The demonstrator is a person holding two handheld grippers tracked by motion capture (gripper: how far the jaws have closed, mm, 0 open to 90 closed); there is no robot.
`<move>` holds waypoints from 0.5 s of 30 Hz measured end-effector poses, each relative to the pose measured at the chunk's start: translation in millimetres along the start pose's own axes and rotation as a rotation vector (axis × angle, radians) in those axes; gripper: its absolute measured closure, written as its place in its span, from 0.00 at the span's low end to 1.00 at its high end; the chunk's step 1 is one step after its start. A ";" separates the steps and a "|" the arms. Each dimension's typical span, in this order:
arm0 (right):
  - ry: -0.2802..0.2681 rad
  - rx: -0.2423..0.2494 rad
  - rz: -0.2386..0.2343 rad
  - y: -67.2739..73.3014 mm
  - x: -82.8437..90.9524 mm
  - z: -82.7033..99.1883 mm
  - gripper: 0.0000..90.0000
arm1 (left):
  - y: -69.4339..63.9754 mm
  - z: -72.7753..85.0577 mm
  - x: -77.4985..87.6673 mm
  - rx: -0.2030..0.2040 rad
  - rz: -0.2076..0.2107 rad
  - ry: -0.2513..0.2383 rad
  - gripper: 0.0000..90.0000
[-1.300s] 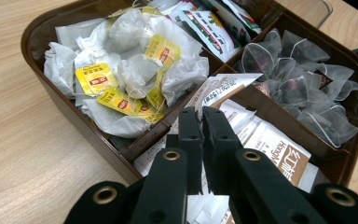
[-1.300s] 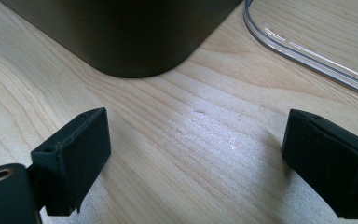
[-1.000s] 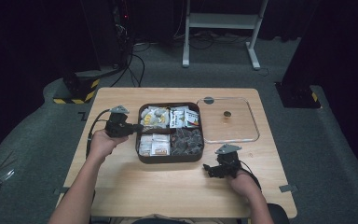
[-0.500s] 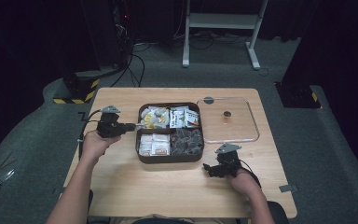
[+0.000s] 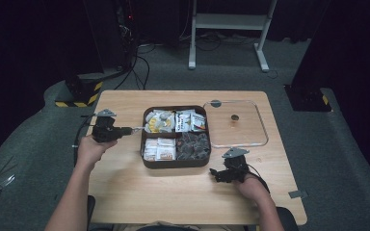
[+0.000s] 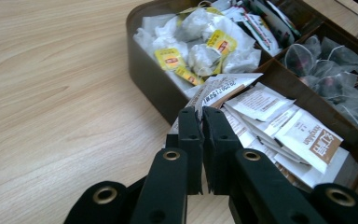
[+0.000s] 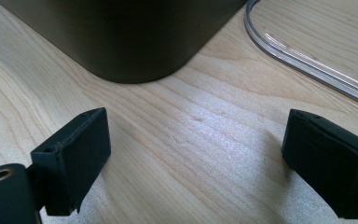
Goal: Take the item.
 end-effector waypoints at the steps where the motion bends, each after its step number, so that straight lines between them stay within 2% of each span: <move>1: 0.000 0.000 0.000 0.0 0.0 0.0 0.09 | 2.3 0.7 0.1 0.004 -0.006 0.001 0.96; 15: 0.000 0.001 0.000 -0.1 0.0 0.0 0.09 | 27.5 9.0 -8.9 0.053 -0.055 0.025 0.96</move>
Point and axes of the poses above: each handheld gripper's, and its own axes: x roughly backward along the jaws, z roughly out of its underside, y roughly to its left, the point moved 4 cm from there along -x, roughly forward along the jaws, and after that the axes turned 11 degrees about x, right-handed, at the moved point
